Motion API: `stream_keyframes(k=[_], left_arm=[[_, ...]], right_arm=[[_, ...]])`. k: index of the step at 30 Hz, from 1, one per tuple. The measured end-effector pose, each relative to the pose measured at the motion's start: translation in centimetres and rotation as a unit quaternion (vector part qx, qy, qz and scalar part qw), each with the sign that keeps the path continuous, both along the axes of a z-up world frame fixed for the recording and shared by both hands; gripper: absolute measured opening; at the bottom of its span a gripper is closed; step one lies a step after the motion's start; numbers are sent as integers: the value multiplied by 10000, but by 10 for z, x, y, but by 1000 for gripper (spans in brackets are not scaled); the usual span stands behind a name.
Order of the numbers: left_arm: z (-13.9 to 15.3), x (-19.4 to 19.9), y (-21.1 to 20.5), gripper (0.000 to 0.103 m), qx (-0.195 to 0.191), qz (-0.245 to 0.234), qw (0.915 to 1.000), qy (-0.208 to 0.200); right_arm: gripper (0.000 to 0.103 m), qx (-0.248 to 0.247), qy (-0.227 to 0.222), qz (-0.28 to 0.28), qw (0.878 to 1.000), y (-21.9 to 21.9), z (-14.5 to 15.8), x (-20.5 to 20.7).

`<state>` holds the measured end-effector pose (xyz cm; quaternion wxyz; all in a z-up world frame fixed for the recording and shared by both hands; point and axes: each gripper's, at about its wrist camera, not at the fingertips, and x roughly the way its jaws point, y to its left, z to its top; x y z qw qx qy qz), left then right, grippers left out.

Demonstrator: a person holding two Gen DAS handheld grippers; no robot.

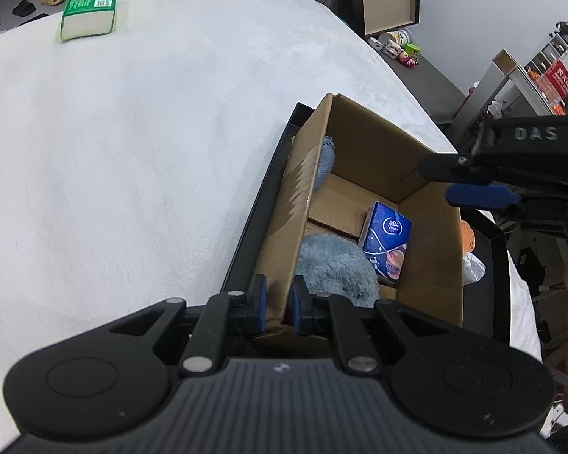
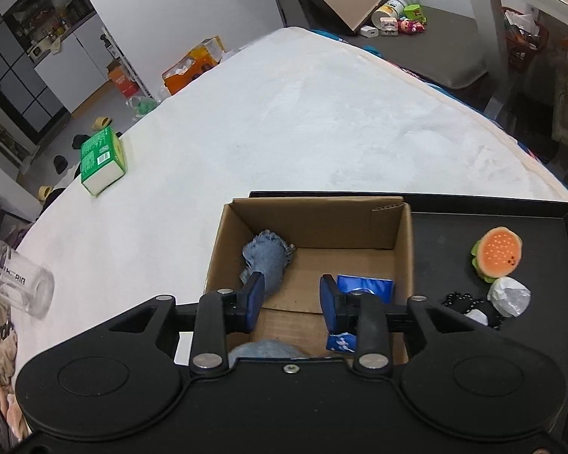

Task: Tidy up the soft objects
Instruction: 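Drop the denim plush into the box with the right tool while the left tool grips it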

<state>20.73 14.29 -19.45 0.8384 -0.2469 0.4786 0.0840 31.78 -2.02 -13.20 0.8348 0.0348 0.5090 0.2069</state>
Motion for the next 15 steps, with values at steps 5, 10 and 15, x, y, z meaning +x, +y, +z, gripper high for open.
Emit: stream_keyframes(k=[5, 10, 15], left_arm=[[2, 1, -2, 12, 68, -15, 10000, 38], [5, 3, -5, 12, 170, -6, 9998, 102], [13, 6, -12, 16, 473, -20, 9988, 139]], right_arm=[[50, 10, -45, 151, 9999, -9, 9, -7], [60, 22, -45, 332, 9994, -21, 18, -6], [64, -67, -40, 448, 9990, -39, 23, -6]])
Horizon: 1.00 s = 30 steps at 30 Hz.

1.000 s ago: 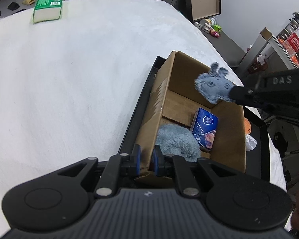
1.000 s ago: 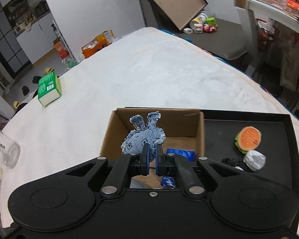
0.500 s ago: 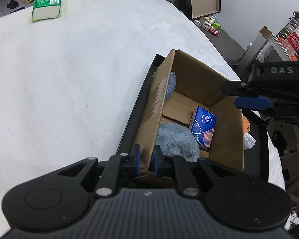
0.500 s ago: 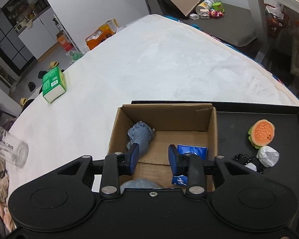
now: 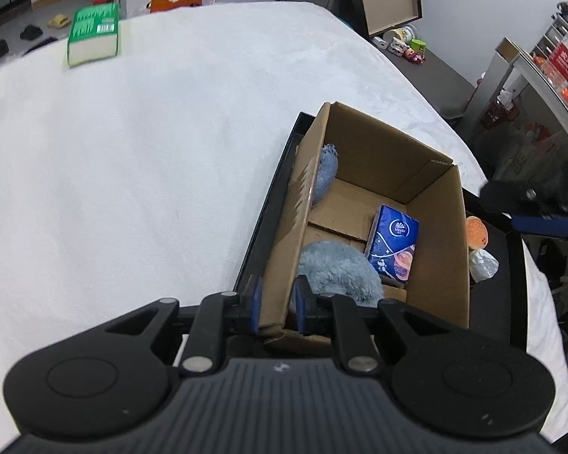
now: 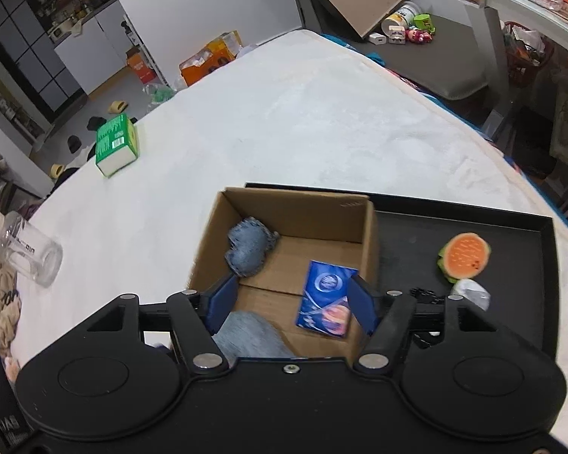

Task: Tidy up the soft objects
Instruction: 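Drop the denim plush into the box with the right tool while the left tool grips it, then move the right tool to the white plastic-wrapped ball and grasp it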

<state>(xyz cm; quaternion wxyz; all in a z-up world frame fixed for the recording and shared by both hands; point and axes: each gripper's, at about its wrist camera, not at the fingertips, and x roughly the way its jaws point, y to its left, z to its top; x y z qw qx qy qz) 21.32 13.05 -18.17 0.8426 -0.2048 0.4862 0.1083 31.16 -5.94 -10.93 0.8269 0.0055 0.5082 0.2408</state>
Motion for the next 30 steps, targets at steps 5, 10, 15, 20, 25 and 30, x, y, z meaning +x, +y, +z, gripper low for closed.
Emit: stream_keyframes(k=[5, 10, 15, 20, 25, 30], left_arm=[[4, 3, -5, 24, 156, -39, 9998, 86], [10, 7, -12, 50, 432, -19, 9989, 163], [12, 12, -17, 61, 601, -15, 9979, 257], [10, 18, -21, 71, 690, -34, 9969, 378], [12, 24, -23, 81, 747, 42, 9964, 411], [12, 35, -28, 83, 756, 24, 9960, 483]], right_arm=[[65, -3, -17, 82, 10000, -20, 1, -1], [76, 20, -110, 85, 9999, -42, 4, 1], [77, 153, -63, 6, 9999, -64, 0, 6], [79, 256, -22, -77, 9996, -85, -12, 14], [82, 407, 71, -356, 9985, -109, -31, 25], [85, 558, 187, -591, 9965, -128, -49, 33]])
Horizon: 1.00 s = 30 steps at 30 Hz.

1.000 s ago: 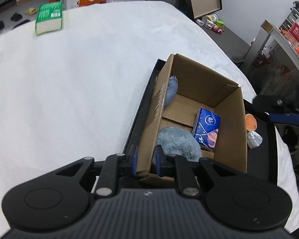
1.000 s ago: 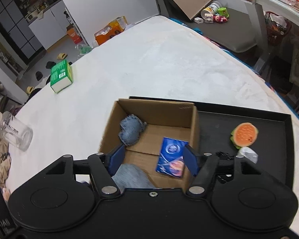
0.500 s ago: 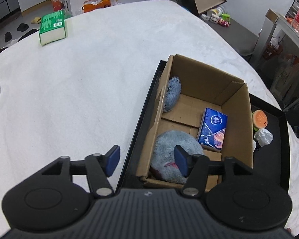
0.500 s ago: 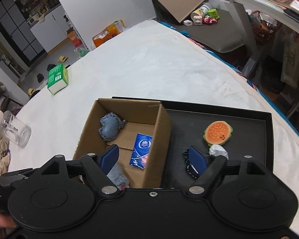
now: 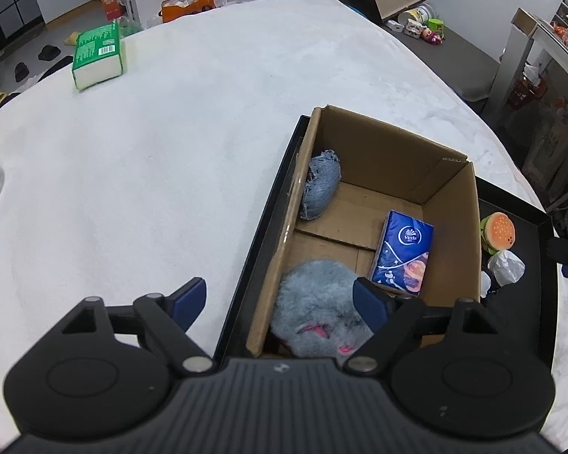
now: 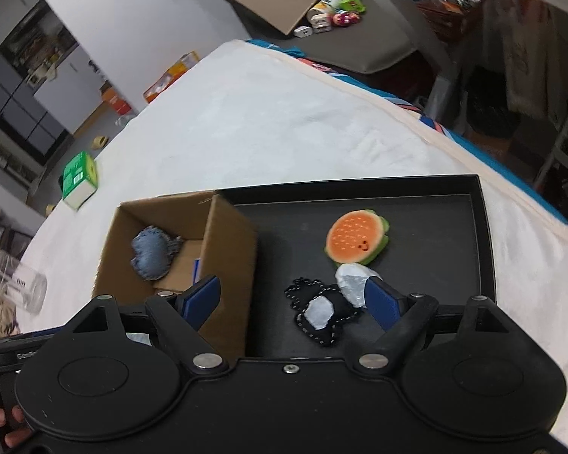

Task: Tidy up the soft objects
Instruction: 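Move the right tool to the white plastic-wrapped ball and grasp it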

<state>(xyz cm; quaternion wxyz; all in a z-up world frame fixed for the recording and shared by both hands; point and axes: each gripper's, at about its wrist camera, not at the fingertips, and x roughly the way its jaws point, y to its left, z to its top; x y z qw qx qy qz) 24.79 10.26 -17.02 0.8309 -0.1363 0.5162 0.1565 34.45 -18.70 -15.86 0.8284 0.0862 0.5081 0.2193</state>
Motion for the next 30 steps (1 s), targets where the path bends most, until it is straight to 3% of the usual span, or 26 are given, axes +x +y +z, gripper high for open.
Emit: stream_keyframes(k=[5, 24, 27, 30], left_arm=[[1, 9, -8, 84, 113, -61, 9999, -27], [-10, 51, -20, 84, 361, -1, 9988, 338], [-12, 56, -24, 84, 370, -58, 9986, 363], [-12, 59, -30, 84, 328, -197, 9986, 373]], right_arm=[[86, 243, 58, -137, 9996, -12, -19, 6], [84, -52, 218, -165, 9996, -19, -79, 31], [76, -160, 236, -58, 9996, -16, -84, 31], [45, -238, 499, -169, 9983, -21, -94, 34]])
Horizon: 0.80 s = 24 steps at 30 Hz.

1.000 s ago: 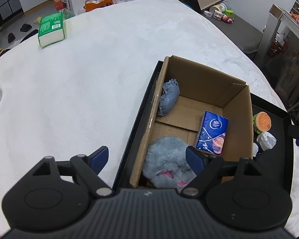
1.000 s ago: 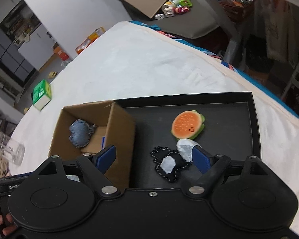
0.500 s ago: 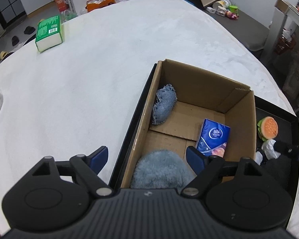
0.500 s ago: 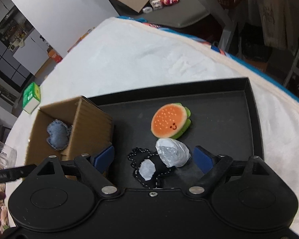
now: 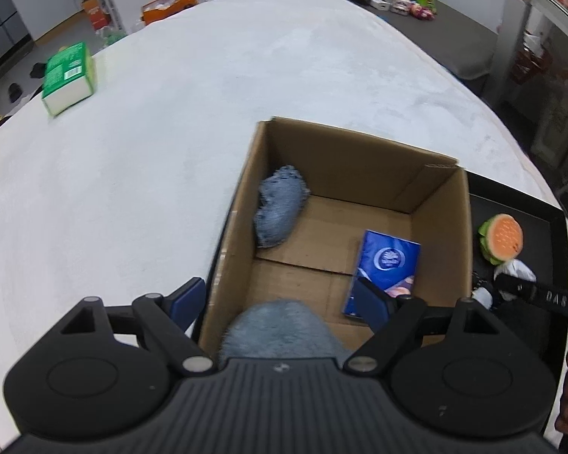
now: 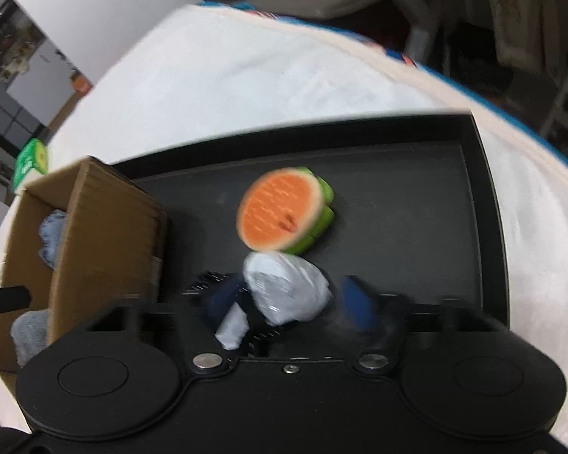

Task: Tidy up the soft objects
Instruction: 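Move the right tool to the white plastic-wrapped ball and grasp it, then drop the white ball into the box with the right tool while the left tool grips it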

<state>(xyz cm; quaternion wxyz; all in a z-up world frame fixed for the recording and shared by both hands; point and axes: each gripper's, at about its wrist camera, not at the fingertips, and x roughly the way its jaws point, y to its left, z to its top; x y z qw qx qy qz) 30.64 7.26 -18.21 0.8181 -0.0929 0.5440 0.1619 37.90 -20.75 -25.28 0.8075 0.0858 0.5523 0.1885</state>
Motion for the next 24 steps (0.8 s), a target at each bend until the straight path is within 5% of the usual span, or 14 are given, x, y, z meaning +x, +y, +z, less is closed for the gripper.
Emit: stream_keyframes(k=[14, 24], left_arm=[[4, -2, -5, 84, -12, -191, 9998, -47], [13, -11, 1, 84, -272, -221, 9989, -317]], right_arm=[[43, -58, -138, -343, 9993, -20, 10, -5], [43, 34, -307, -216, 9993, -24, 46, -19]])
